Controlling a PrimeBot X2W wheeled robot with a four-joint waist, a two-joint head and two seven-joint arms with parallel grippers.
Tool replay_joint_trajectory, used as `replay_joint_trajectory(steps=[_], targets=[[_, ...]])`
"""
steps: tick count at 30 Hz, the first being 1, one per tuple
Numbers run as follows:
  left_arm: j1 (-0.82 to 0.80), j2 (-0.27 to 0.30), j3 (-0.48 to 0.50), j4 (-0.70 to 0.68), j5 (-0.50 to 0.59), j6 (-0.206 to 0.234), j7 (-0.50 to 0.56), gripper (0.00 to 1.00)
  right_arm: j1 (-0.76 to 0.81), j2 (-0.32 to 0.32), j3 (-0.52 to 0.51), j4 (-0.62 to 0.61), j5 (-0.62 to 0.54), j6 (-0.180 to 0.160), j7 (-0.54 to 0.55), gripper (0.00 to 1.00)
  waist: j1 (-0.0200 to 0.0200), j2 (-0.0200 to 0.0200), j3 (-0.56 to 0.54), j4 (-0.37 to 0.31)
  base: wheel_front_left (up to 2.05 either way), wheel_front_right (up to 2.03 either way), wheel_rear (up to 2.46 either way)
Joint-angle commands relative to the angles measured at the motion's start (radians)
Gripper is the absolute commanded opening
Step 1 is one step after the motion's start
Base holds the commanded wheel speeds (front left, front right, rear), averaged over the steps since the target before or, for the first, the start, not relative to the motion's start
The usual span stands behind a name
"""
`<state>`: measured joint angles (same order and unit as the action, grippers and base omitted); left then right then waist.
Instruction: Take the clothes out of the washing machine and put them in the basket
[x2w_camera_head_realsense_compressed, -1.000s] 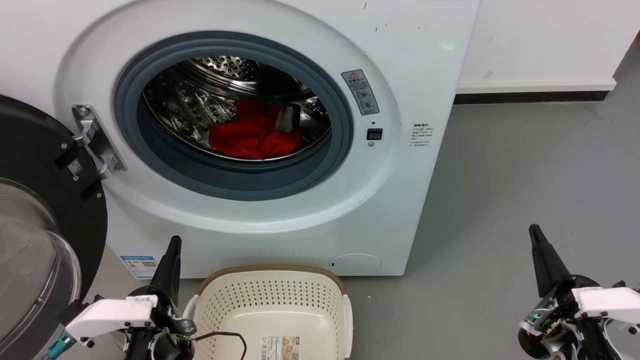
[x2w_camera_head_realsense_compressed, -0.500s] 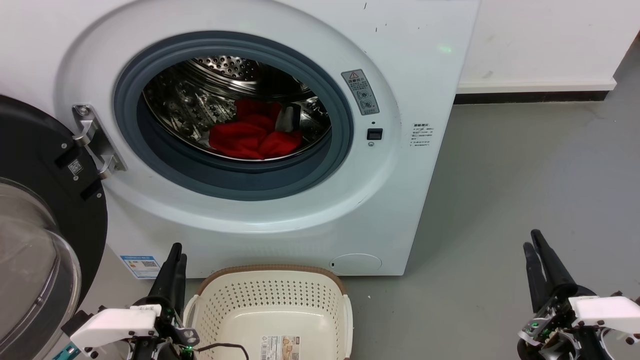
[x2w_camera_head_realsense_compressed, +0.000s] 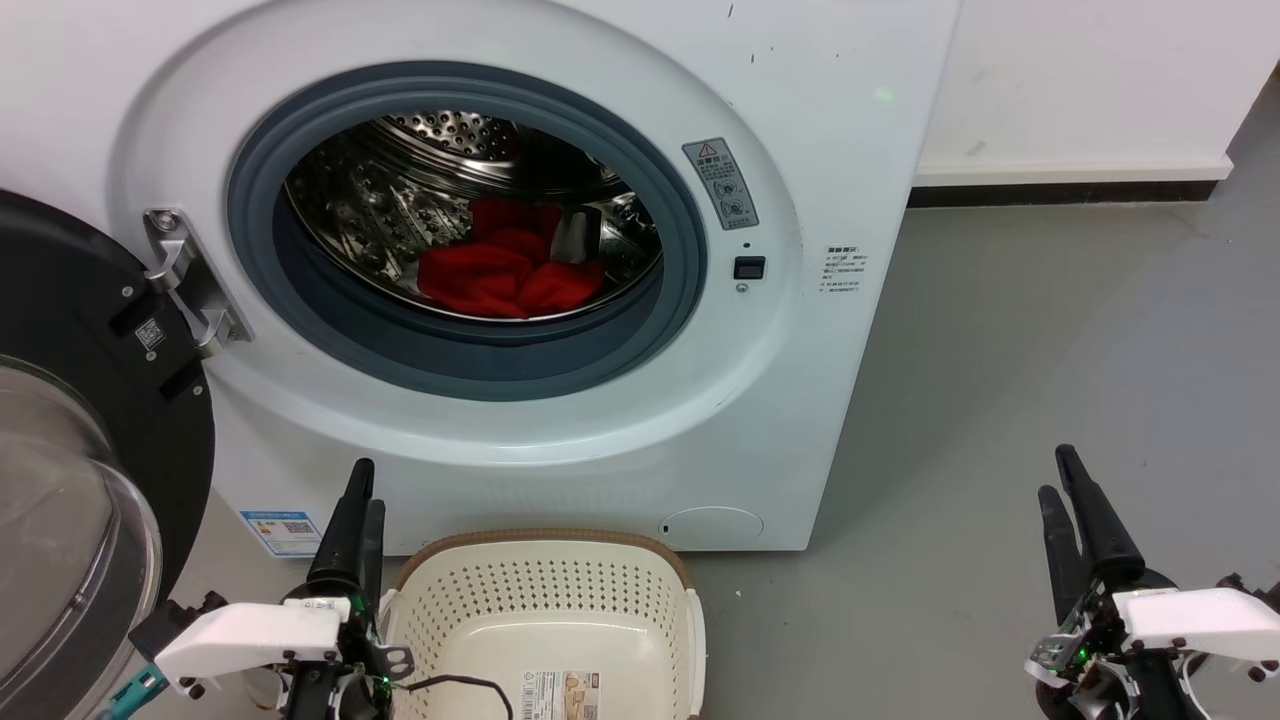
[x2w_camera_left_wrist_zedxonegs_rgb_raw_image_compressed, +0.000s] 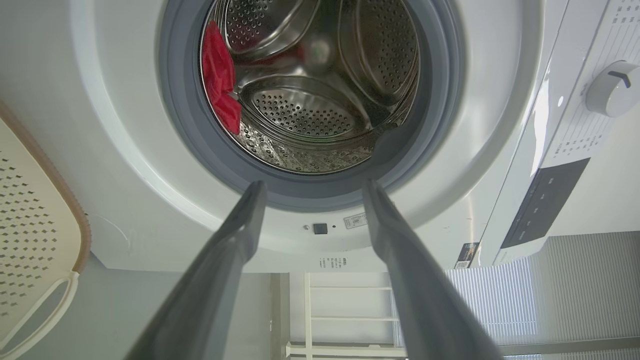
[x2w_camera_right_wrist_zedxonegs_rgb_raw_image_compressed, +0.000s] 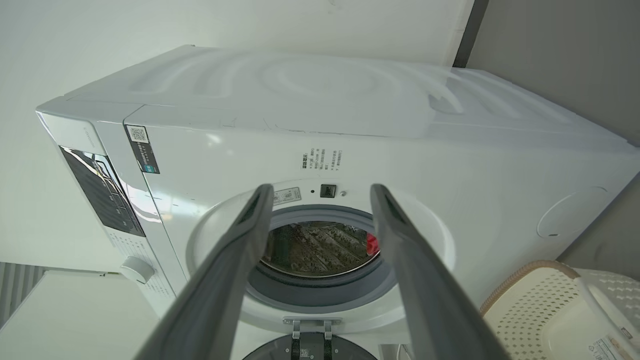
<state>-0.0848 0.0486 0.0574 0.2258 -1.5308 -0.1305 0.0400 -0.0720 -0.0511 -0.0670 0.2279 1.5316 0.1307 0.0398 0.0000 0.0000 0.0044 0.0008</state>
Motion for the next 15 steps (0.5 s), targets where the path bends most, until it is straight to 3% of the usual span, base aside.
replay_joint_trajectory(steps=[1, 15], targets=[[-0.025, 0.002, -0.006, -0.027, 0.026, 0.0, -0.011, 1.0, -0.008, -0.001, 0.006, -0.025, -0.028, 0.0, -0.011, 1.0, 0.0, 0.0, 0.0, 0.0, 0.0, 0.0, 0.0], [-0.033, 0.002, -0.012, -0.07, 0.29, 0.004, -0.068, 1.0, 0.008, -0.001, 0.022, -0.065, -0.369, 0.0, -0.068, 1.0, 0.0, 0.0, 0.0, 0.003, 0.0, 0.0, 0.0]])
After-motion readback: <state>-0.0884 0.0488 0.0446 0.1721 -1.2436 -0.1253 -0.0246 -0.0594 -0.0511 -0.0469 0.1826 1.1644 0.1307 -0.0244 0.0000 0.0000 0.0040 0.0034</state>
